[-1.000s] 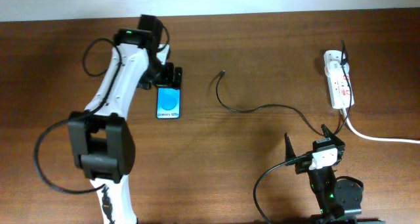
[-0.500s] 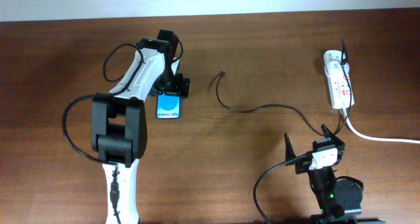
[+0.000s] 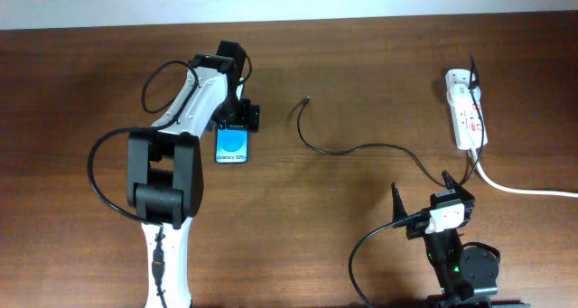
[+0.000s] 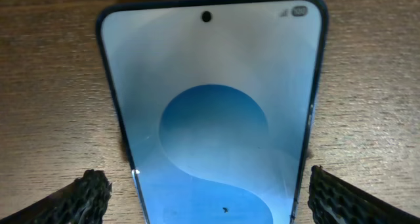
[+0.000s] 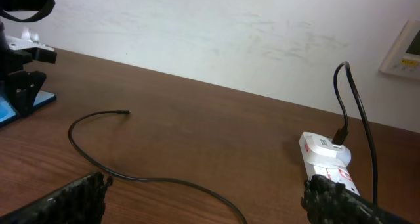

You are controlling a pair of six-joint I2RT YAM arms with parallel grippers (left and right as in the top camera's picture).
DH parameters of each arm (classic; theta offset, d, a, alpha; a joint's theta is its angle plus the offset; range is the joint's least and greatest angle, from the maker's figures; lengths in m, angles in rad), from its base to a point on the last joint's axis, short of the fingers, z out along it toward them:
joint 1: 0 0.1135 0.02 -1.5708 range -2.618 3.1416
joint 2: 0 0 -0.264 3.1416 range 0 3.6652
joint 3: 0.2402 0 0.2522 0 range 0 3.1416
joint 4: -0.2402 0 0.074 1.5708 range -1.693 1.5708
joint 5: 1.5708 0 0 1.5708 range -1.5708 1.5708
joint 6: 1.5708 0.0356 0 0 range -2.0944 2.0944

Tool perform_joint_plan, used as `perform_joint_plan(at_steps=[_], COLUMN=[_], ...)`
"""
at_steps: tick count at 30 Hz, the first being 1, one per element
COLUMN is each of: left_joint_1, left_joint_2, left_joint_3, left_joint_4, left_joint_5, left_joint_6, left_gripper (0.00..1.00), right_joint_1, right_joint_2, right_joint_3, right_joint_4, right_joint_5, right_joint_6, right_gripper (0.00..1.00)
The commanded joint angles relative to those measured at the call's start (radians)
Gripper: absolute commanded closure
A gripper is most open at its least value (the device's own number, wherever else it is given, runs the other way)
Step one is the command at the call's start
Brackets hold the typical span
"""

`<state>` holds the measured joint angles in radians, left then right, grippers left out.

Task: Plug charger to phone and switch on socket
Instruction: 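Move the left gripper over the blue phone and lower onto it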

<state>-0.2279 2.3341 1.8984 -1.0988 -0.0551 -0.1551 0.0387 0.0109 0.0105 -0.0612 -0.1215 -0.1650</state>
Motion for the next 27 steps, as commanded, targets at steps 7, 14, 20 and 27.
perform_joint_plan(at_steps=[7,14,20,27], left_joint_1=[0.003,0.003,0.003,0.010], left_joint_2=[0.028,0.028,0.028,0.027], left_joint_3=[-0.015,-0.082,-0.084,-0.059], left_joint_4=[0.002,0.040,0.040,0.025], left_joint_5=[0.007,0.036,0.045,0.040], left_joint_6=[-0.027,-0.027,-0.027,-0.027], left_gripper=[0.01,0.08,0.23,0.36], right_joint_1=[-0.007,-0.007,-0.007,-0.007], right_joint_2=[-0.008,-0.007,-0.008,-0.008], right_joint_3=[-0.005,-0.005,-0.005,-0.005], right_joint_4=[-0.005,-0.005,-0.005,-0.005], right_joint_5=[-0.005,-0.005,-0.005,-0.005], right_joint_6=[0.000,0.000,0.000,0.001], right_gripper=[0.02,0.02,0.02,0.02])
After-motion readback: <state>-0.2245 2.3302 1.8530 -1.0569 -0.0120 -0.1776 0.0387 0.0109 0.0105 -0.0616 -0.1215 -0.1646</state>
